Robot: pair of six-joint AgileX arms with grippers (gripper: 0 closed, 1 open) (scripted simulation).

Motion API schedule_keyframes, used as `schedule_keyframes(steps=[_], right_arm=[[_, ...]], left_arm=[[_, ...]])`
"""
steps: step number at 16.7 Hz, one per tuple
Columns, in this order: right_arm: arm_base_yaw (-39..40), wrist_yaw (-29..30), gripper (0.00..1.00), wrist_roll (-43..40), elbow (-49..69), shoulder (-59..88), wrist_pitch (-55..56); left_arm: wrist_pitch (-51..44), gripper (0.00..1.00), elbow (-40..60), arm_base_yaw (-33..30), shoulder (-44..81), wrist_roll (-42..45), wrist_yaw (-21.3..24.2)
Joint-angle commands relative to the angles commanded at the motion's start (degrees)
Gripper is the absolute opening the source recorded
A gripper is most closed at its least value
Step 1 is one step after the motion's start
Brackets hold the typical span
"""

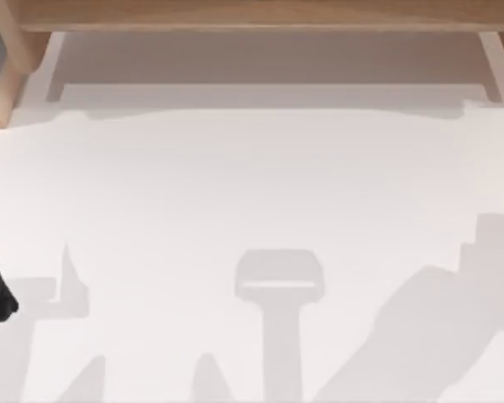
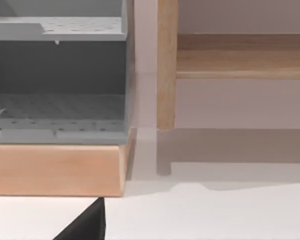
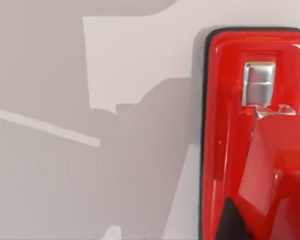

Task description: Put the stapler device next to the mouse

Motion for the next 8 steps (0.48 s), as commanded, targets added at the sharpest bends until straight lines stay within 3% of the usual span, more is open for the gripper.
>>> schedule_keyframes(steps=[8], right_arm=[[0.0, 0.0, 0.9, 0.0, 0.0, 0.0, 0.0]], left_arm=[[0.0, 1.0, 0.0, 0.0, 0.0, 0.0, 0.0]])
